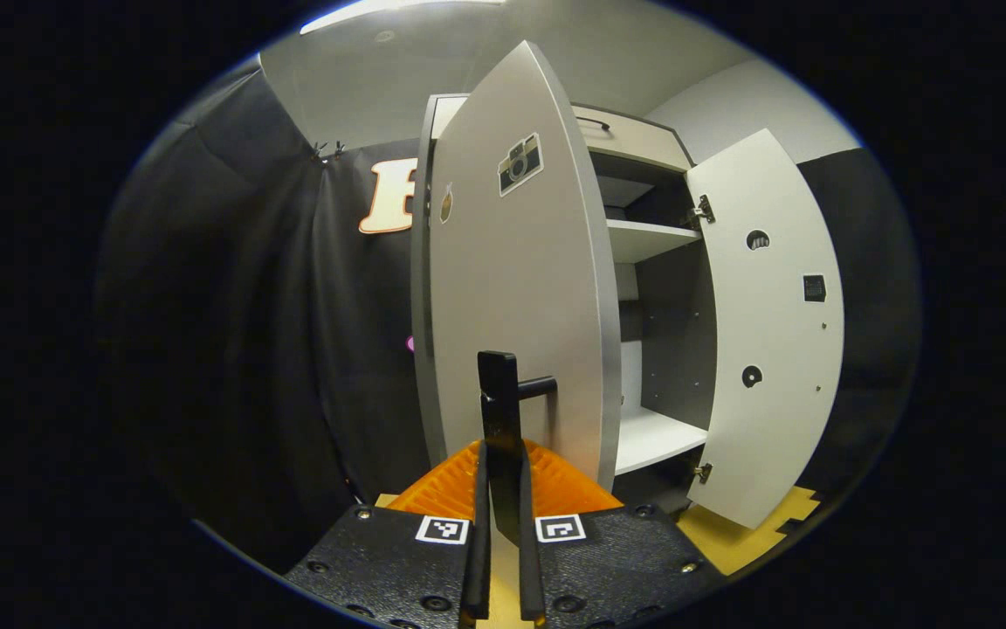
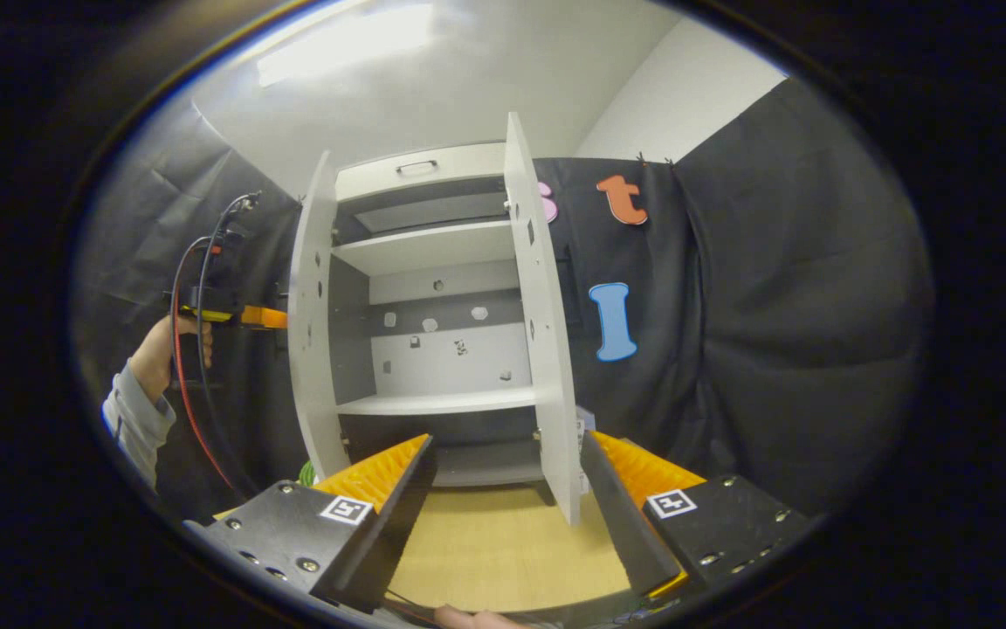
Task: Open the right door of the double-door shoe cabinet with the right hand, and open the left door with the left hand.
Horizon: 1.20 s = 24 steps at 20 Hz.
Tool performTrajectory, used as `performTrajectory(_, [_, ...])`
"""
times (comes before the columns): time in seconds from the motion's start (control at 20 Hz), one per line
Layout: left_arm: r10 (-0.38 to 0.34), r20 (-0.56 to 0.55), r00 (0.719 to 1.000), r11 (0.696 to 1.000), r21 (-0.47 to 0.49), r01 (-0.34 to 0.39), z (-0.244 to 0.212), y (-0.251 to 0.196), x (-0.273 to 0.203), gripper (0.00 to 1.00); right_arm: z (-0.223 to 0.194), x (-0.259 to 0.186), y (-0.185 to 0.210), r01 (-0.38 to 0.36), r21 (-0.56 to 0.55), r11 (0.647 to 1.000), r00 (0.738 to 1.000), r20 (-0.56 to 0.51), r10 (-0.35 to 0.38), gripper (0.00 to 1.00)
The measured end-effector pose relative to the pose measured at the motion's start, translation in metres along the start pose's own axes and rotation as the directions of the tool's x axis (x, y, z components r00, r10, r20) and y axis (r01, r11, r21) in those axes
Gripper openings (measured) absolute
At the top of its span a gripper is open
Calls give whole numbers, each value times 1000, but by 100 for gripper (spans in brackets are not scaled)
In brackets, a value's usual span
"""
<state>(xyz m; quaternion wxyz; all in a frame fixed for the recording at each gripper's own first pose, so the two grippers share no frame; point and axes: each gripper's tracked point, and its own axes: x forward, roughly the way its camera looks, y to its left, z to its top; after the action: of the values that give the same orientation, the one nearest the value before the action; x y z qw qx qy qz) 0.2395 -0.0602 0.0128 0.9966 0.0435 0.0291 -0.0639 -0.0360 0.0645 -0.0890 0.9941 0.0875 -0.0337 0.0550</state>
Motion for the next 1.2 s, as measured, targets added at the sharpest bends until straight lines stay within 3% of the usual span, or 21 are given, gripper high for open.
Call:
performTrajectory(0.25, [45,-2,999,999,19,-45,1,14,-3,11,-3,5,-2,18,0,1000,1000,-12,-18,93])
performTrajectory(0.35, [61,-10,998,998,34,-61,0,19,-5,9,-8,5,-1,25,1,1000,1000,-17,-25,98])
performTrajectory(0.4, [71,-13,997,996,45,-70,0,23,-6,9,-10,6,3,20,-1,1000,1000,-22,-20,93])
performTrajectory(0.55, [109,-10,994,992,67,-108,2,36,-8,6,-12,9,8,16,-13,1000,999,-33,-16,98])
performTrajectory(0.65, [142,-6,990,988,68,-141,2,44,-9,3,-14,11,15,-7,-4,1000,999,-43,7,98])
performTrajectory(0.7, [147,-6,989,987,64,-147,3,47,-9,1,-13,11,20,-27,9,1000,999,-46,27,94])
performTrajectory(0.75, [131,-2,991,991,40,-131,3,43,-8,1,-13,11,26,-38,20,999,998,-46,39,98])
performTrajectory(0.8, [125,-13,992,992,32,-125,2,39,-6,1,-12,11,27,-38,23,999,998,-46,39,94])
performTrajectory(0.95, [98,-22,995,995,7,-98,-1,36,-8,1,-13,12,26,-17,12,1000,999,-47,17,93])
performTrajectory(1.05, [95,-20,995,995,16,-94,0,39,-8,1,-14,14,29,-17,17,1000,999,-52,18,98])
performTrajectory(1.1, [92,-16,996,996,17,-92,0,39,-8,1,-14,14,30,-18,18,1000,998,-56,19,94])
performTrajectory(1.2, [93,-15,996,996,10,-93,0,37,-7,1,-16,17,30,-13,11,1000,998,-61,14,94])
